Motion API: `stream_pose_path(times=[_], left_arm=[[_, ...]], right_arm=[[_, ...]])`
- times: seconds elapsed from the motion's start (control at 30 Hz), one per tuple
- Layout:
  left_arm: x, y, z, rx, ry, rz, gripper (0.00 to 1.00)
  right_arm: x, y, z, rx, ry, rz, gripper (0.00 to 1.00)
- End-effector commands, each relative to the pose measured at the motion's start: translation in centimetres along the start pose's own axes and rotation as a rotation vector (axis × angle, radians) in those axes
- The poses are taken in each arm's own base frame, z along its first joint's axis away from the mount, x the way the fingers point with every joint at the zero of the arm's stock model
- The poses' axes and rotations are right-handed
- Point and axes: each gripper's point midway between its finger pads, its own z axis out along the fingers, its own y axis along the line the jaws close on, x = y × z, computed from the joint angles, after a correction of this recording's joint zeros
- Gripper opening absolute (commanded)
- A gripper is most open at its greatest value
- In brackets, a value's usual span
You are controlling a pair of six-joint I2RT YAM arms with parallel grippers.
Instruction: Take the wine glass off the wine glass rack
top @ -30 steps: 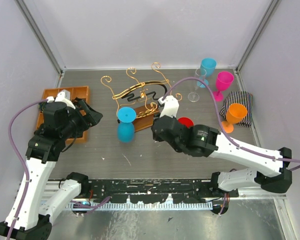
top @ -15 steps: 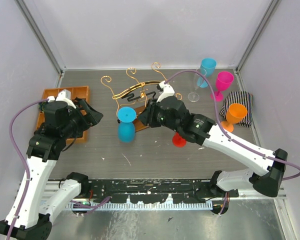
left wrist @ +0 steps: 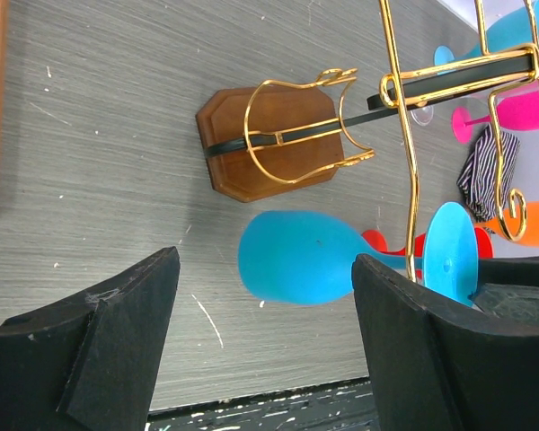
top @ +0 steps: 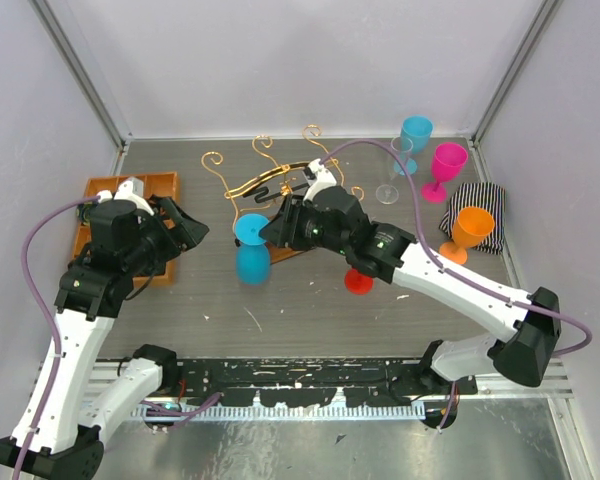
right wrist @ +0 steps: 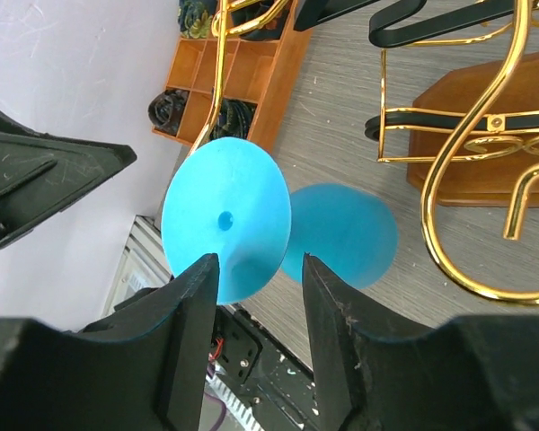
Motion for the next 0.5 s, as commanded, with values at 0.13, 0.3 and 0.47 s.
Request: stream_pose_path(times=[0.13, 0.3, 0.47], left_arm=[[-1.3, -1.0, -0.7, 0.035, -0.042, -0.001, 0.84], [-1.4, -1.0, -0.7, 0.031, -0.042, 0.002, 0.84], [-1.3, -1.0, -0.6, 0.033, -0.042, -0.002, 0.84]], right_arm=[[-1.2, 1.4, 1.3, -0.107, -0.027, 0.062, 0.31], [-2.4, 1.8, 1.0, -0.129, -0.053, 0.073, 0.01], [-3.2, 2.6, 0.3, -0.178, -0.058, 0.108, 0.01]])
